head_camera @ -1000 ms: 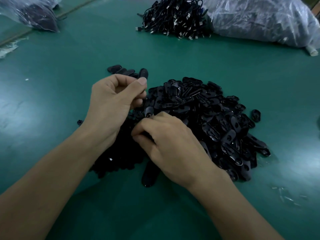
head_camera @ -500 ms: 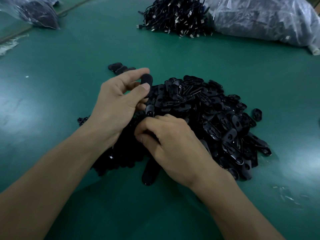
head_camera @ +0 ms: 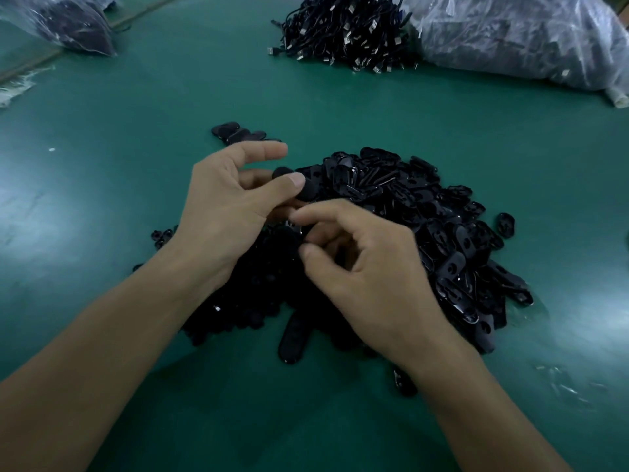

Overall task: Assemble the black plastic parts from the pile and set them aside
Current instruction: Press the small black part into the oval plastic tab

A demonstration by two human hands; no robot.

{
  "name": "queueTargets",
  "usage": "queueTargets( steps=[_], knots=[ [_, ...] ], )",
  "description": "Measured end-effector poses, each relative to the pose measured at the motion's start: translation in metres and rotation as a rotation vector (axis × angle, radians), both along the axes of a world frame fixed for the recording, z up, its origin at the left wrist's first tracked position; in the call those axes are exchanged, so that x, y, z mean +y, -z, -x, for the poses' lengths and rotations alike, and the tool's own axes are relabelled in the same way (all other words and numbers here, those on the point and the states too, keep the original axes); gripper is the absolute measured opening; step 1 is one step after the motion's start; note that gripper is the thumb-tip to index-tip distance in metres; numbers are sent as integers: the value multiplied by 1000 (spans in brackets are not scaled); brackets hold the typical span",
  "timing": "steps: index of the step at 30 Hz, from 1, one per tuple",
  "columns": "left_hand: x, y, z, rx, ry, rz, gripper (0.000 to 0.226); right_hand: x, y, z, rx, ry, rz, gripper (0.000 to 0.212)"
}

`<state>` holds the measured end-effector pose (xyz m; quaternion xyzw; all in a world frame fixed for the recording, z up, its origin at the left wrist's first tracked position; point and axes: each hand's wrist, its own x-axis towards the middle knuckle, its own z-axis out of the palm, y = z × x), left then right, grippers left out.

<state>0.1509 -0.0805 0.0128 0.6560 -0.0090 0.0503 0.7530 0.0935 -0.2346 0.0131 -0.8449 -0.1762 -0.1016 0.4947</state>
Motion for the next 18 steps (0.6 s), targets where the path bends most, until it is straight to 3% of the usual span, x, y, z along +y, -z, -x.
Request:
queueTargets(
  steps=[4,7,18],
  knots=[
    [-4,0,4,-17,10,-95,13,-19,-5,-3,26,95,-153,20],
    [-6,-5,9,-39,40,-36,14,-28,-11,-6,29,135,-264,19],
    [-14,-15,26,-137,126,-77,16,-38,-12,-10,283,51,-650,11]
  ],
)
